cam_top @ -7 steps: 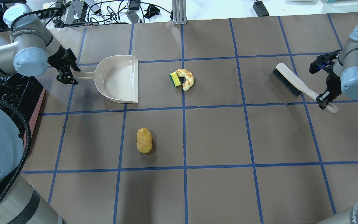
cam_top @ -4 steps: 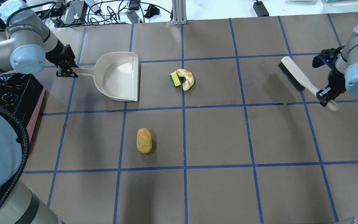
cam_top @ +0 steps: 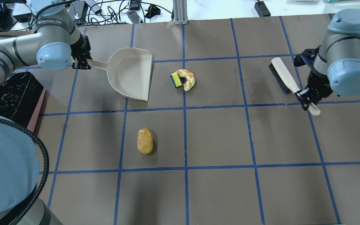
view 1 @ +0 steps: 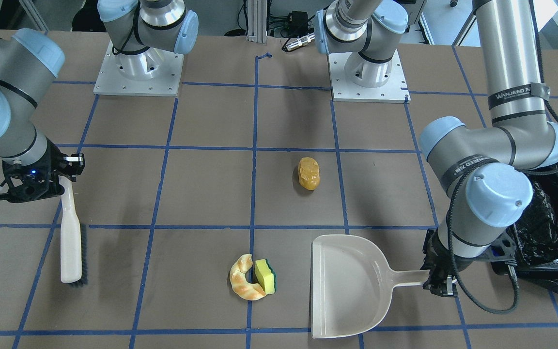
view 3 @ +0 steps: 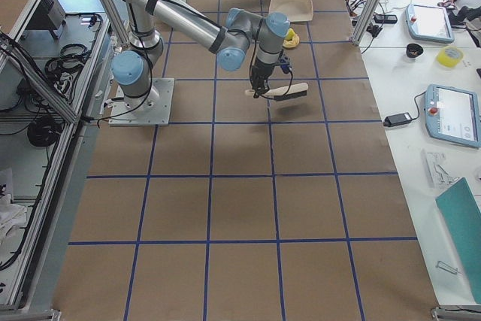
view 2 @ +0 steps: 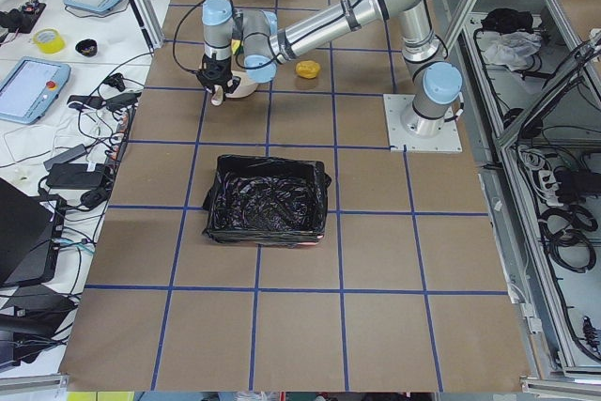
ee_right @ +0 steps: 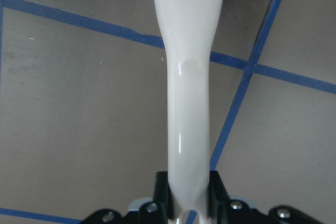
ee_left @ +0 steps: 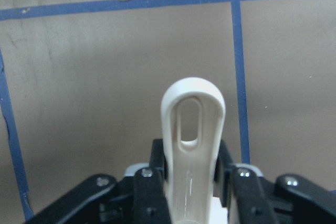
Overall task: Sweep and dump trash into bin
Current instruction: 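Move the brush with the right gripper toward the bread roll and sponge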
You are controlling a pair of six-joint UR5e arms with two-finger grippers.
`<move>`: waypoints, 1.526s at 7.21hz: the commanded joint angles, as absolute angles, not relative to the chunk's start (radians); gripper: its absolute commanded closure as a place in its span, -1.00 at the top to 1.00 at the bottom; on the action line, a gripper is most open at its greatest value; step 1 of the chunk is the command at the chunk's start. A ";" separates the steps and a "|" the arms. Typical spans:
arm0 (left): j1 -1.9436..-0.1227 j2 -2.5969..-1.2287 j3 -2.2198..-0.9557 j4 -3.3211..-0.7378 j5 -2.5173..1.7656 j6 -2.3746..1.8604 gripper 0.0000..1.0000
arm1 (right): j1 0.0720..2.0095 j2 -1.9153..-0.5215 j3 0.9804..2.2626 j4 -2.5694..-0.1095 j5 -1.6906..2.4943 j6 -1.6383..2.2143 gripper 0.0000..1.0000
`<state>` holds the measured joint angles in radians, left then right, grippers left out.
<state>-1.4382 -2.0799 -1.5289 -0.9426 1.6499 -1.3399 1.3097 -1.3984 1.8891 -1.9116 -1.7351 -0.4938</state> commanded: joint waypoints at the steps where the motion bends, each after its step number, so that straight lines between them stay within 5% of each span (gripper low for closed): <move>1: -1.460 -2.109 -1.520 -0.946 1.655 -1.380 -1.00 | 1.420 -1.414 1.887 -1.853 -1.701 -0.293 -1.00; 7: -1.465 -2.158 -1.517 -0.936 1.695 -1.456 -1.00 | 1.796 -1.284 1.832 -1.938 -1.501 0.322 -1.00; 11: -1.523 -2.164 -1.486 -0.936 1.861 -1.440 -1.00 | 1.836 -1.239 1.778 -1.940 -1.493 0.380 -1.00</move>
<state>-1.5105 -2.1592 -1.4915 -0.9353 1.8339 -1.4357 1.8311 -1.2419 1.7824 -1.9398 -1.4994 0.3700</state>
